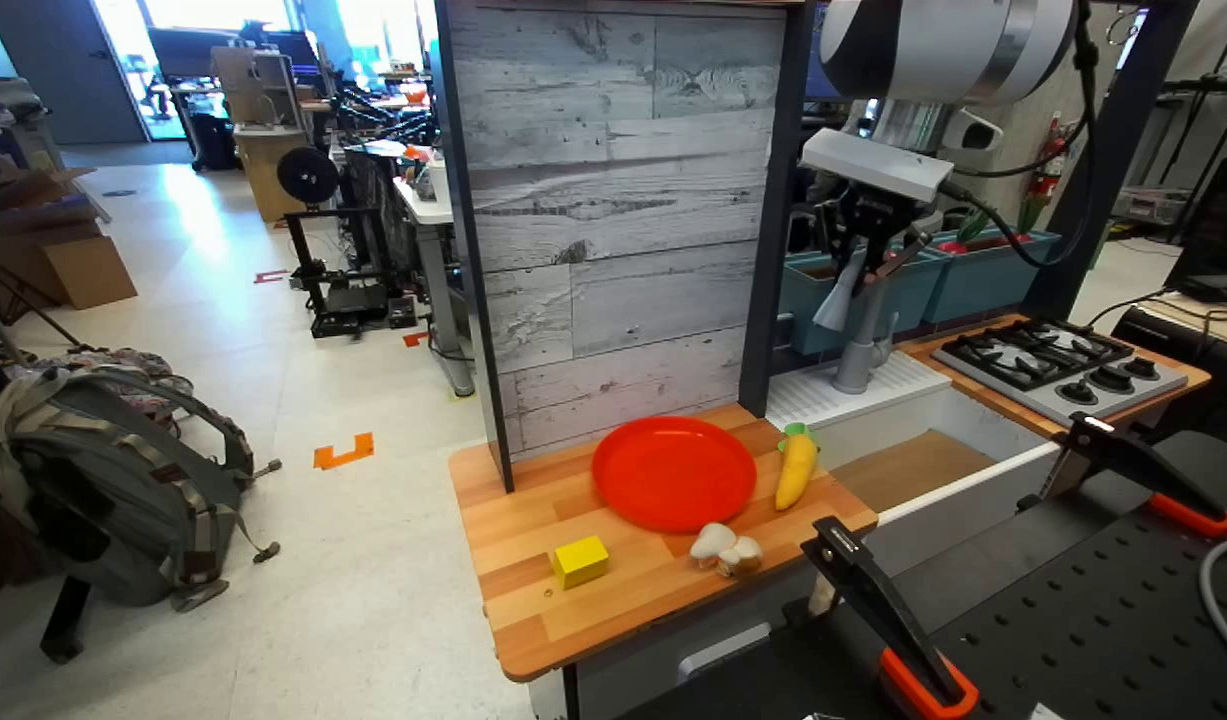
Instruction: Move the tap nozzle to the right
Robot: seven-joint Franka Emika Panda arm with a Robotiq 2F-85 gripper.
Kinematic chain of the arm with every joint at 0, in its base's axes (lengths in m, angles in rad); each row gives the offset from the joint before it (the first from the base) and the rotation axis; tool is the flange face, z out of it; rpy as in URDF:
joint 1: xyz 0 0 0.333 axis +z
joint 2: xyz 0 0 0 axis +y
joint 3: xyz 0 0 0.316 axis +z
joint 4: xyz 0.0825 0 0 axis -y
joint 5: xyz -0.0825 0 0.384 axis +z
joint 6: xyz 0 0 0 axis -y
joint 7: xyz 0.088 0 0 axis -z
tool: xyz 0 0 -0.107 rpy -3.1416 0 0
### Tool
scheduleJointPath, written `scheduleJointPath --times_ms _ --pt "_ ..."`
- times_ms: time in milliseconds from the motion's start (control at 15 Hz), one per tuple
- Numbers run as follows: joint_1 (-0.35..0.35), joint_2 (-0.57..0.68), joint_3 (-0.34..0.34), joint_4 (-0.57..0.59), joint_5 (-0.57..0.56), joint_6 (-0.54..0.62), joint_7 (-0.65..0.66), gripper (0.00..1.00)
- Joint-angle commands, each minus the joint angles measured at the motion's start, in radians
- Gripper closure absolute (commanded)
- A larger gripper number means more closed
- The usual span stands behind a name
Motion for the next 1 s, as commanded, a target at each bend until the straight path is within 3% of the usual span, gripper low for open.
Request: scheduleJointPath --times_ms 0,333,800,933 --pt "0.002 -0.008 -0.017 -0.029 -0.046 0.006 -0.074 0.94" --pt "-0.009 -0.025 -0.06 -0.03 -0.131 -0.022 -0.202 0.94" --pt "-0.051 -0.037 -0.056 -0.012 -0.141 -0.04 -0.347 0.94" --pt "-0.048 -0.04 -0.052 -0.022 -0.139 -0.032 -0.359 0.51"
